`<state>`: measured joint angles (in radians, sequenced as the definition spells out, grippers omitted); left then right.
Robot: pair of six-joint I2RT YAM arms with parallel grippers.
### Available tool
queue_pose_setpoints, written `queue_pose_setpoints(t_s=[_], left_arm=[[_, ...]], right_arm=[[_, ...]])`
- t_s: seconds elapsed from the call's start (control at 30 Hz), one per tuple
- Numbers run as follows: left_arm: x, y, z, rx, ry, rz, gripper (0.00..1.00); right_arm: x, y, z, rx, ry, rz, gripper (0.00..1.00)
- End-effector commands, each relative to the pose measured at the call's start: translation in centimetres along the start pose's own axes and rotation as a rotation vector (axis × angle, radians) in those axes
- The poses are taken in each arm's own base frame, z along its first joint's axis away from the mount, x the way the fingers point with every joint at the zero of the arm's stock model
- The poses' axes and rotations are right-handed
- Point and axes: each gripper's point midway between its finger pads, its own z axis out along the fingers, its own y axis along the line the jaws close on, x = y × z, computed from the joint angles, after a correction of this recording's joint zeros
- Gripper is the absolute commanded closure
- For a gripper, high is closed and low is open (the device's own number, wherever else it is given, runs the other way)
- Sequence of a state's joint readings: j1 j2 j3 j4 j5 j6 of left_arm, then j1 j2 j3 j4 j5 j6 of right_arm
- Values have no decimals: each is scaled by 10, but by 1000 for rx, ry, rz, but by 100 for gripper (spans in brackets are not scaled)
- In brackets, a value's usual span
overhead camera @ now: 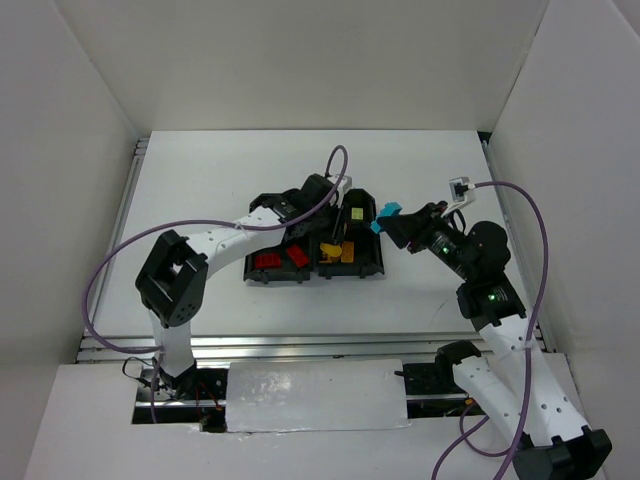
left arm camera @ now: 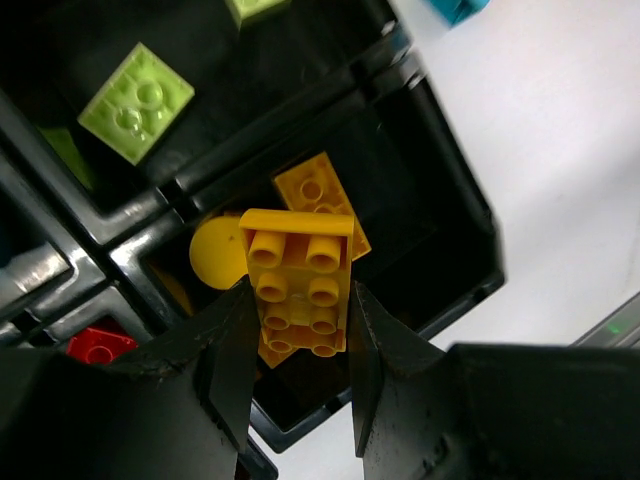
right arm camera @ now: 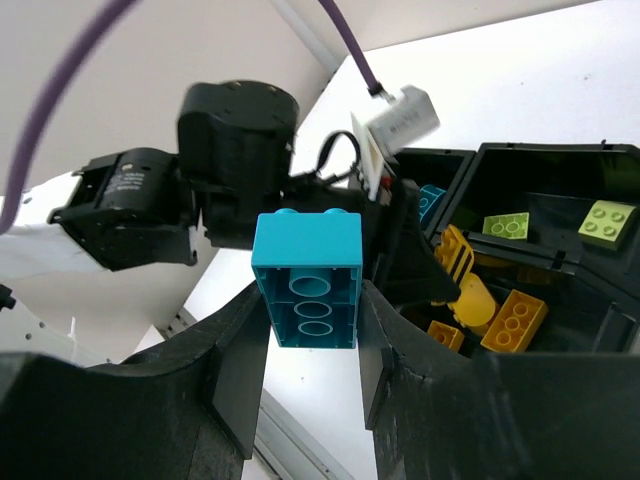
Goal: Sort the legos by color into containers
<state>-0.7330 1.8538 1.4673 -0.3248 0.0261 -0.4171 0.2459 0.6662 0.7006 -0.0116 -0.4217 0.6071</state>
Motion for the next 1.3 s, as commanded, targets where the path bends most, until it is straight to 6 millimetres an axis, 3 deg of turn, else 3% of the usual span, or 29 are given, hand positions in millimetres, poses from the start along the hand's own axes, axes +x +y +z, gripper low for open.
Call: queue_pose_setpoints(t_s=[0.0, 0.07, 0.23, 0.33, 0.57, 0.67, 0.7, 0.77, 0.8, 0.87, 0.9, 0.93, 0.97, 1.0, 1.03, 1.07, 1.1, 1.13, 1.17, 1.2, 1.23, 1.27], left_arm=[[1, -1, 2, -14, 6, 31, 81], [4, -1, 4, -8, 19, 31, 67], [3, -13, 2, 53, 18, 33, 47], [0, -13, -3, 52, 9, 31, 2], [-22, -10, -26, 5, -61, 1, 0], [-40, 18, -50, -109, -125, -108, 1], [-54, 39, -68, -171, -181, -155, 1], [-60, 75, -90, -278, -223, -269, 0], [-68, 91, -113, -336, -281, -311, 0], [-67, 127, -140, -443, -332, -427, 1], [-68, 139, -166, -498, -377, -456, 1], [-63, 151, -176, -535, -388, -473, 0], [-63, 164, -200, -583, -428, -488, 0], [-61, 171, -211, -609, -441, -484, 0], [-55, 177, -219, -641, -435, -453, 0], [-54, 183, -235, -669, -457, -451, 1], [-46, 190, -243, -719, -445, -431, 1], [-44, 193, -254, -731, -457, -425, 1], [-40, 193, -258, -725, -447, -417, 0], [-33, 195, -258, -730, -428, -397, 1], [-32, 195, -265, -724, -442, -390, 0], [-24, 199, -261, -730, -426, -363, 0]], right_arm=[[-12, 5, 1, -11, -31, -28, 100], [-16, 8, 2, -25, -43, -40, 100], [-17, 6, 2, -14, -44, -42, 100], [-17, 6, 4, -12, -42, -39, 100], [-24, 4, 3, 14, -72, -47, 100], [-29, 4, 6, 11, -88, -34, 100], [-28, 1, 10, 17, -80, -22, 100], [-30, -2, 19, 22, -85, 10, 100], [-24, -15, 30, 57, -64, 42, 100], [-25, -17, 47, 55, -55, 88, 100], [-12, -35, 67, 103, -8, 119, 100], [-13, -21, 82, 94, 20, 117, 100], [8, -41, 108, 172, 89, 126, 100], [20, -43, 124, 193, 143, 123, 100], [15, -23, 141, 185, 186, 113, 100], [46, -43, 167, 249, 282, 128, 100], [36, -39, 183, 289, 282, 118, 100], [72, -54, 202, 351, 360, 118, 100], [82, -61, 206, 402, 401, 114, 100], [69, -55, 223, 415, 367, 96, 100], [98, -62, 235, 446, 428, 89, 100], [91, -58, 244, 462, 419, 64, 100]])
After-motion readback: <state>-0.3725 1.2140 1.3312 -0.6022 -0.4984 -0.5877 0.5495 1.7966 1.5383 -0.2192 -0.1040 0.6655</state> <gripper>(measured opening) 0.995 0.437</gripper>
